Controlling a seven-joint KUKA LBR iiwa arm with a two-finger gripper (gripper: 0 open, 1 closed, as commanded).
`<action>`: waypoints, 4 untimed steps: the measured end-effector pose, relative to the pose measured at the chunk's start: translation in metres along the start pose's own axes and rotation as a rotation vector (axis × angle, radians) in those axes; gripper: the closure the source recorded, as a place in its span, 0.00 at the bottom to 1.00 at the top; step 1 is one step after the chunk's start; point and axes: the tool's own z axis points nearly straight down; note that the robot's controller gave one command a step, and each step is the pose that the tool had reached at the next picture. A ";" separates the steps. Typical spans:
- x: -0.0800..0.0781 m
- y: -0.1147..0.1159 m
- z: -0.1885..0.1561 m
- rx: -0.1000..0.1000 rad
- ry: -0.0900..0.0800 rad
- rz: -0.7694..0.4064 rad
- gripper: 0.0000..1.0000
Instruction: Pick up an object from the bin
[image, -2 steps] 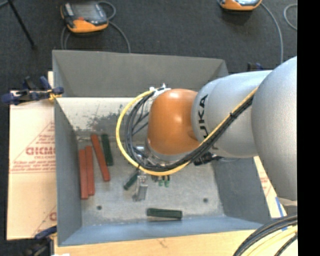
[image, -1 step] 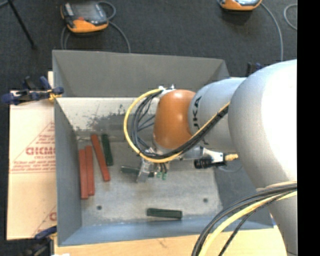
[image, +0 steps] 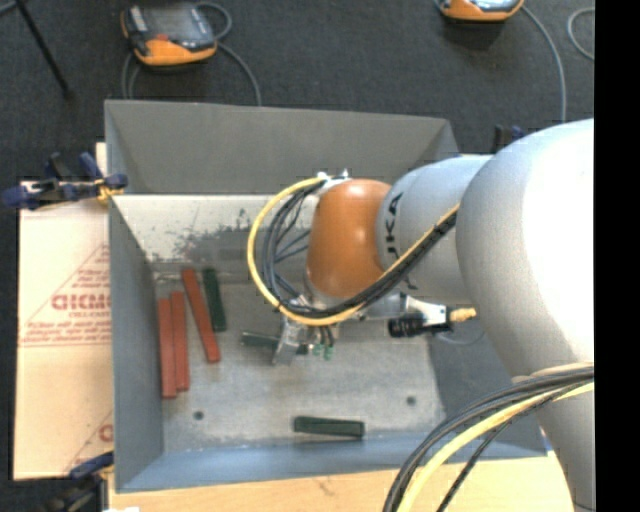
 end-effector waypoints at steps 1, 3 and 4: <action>-0.011 -0.019 -0.137 0.001 0.000 -0.032 1.00; -0.011 -0.018 -0.137 0.000 0.001 -0.031 0.00; -0.003 -0.019 -0.094 -0.002 -0.006 -0.015 0.00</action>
Offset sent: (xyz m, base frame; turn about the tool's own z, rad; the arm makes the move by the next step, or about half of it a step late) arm 0.0000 0.0000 0.0000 0.0000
